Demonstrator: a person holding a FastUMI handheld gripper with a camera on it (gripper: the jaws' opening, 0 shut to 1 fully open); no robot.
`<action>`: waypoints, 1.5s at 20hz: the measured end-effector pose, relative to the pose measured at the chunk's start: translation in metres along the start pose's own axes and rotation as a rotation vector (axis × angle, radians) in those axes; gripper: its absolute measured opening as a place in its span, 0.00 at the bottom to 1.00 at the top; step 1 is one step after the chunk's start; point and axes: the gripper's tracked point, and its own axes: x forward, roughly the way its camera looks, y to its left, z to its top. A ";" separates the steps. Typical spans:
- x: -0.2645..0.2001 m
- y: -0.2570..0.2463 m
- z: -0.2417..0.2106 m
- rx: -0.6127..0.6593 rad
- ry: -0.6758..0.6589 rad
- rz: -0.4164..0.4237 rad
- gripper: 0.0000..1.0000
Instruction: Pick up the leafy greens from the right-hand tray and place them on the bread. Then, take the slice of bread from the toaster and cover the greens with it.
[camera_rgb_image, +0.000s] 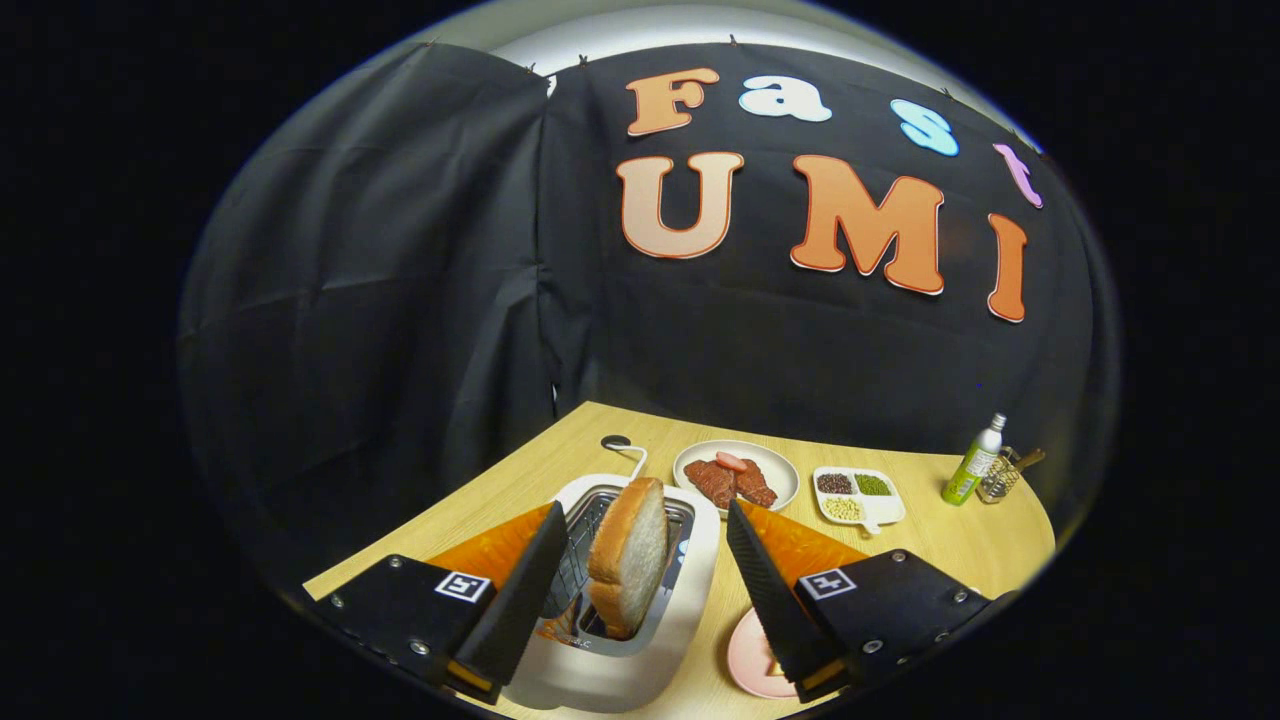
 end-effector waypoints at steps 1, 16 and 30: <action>0.003 0.001 -0.004 0.008 0.015 0.001 0.90; 0.001 0.005 -0.004 0.129 0.070 0.065 0.12; -0.036 -0.023 0.049 0.167 -0.046 0.063 0.12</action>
